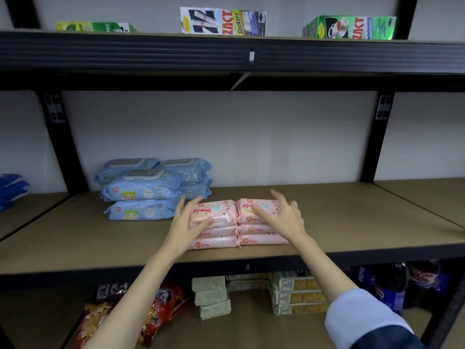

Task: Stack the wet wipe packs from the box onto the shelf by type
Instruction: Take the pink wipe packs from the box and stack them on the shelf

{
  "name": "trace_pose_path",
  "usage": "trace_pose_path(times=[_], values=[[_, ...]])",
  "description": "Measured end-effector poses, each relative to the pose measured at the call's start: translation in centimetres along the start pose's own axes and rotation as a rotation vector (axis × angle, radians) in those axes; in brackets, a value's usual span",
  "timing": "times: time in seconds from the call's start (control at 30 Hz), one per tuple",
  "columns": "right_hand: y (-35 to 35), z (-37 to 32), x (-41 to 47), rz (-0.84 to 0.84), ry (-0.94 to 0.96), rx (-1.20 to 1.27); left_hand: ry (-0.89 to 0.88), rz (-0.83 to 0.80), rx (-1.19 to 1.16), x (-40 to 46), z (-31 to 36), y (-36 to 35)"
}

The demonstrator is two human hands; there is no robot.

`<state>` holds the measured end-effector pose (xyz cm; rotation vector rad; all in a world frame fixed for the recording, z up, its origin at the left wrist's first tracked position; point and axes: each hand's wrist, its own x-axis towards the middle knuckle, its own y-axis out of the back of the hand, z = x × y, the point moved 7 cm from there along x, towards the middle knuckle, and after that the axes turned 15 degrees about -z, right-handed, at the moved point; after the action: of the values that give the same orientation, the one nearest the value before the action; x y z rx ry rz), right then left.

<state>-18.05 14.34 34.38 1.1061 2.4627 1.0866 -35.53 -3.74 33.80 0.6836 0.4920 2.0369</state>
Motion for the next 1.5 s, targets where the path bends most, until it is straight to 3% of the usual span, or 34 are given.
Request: trace_pose_path(times=[0.1, 0.2, 0.4, 0.77, 0.93, 1.07, 1.2, 1.33, 1.5], values=[[-0.3, 1.5, -0.5, -0.111, 0.077, 0.267, 0.119, 0.076, -0.216, -1.2, -2.0, -0.4], [-1.2, 2.7, -1.1, -0.185, 0.134, 0.392, 0.17, 0.086, -0.283, -1.6, -3.5, -1.3], [-1.0, 3.4, -1.5, -0.042, 0.19, 0.468, 0.228, 0.099, -0.277, -1.1, -5.4, -1.0], [-1.0, 3.7, -2.1, 0.036, 0.236, 0.432, 0.214, 0.113, -0.28, -1.1, -5.8, -0.8], [-0.5, 3.1, -2.0, -0.033, 0.188, 0.218, 0.164, 0.072, -0.139, -1.5, -4.0, -0.3], [0.6, 0.6, -1.7, 0.019, 0.151, -0.291, -0.04, 0.131, 0.452, -1.1, 0.3, -0.1], [-0.9, -2.5, -0.7, -0.075, 0.221, -0.659, -0.103, 0.071, 0.91, 0.3, 2.9, -2.5], [-1.9, -2.4, 0.2, -0.242, 0.18, -0.743, -0.012, -0.128, 0.945, 1.7, 1.8, -3.5], [-2.1, -2.1, 0.8, -0.279, 0.25, -0.709, -0.103, -0.144, 0.903, 2.0, 2.1, -3.5]])
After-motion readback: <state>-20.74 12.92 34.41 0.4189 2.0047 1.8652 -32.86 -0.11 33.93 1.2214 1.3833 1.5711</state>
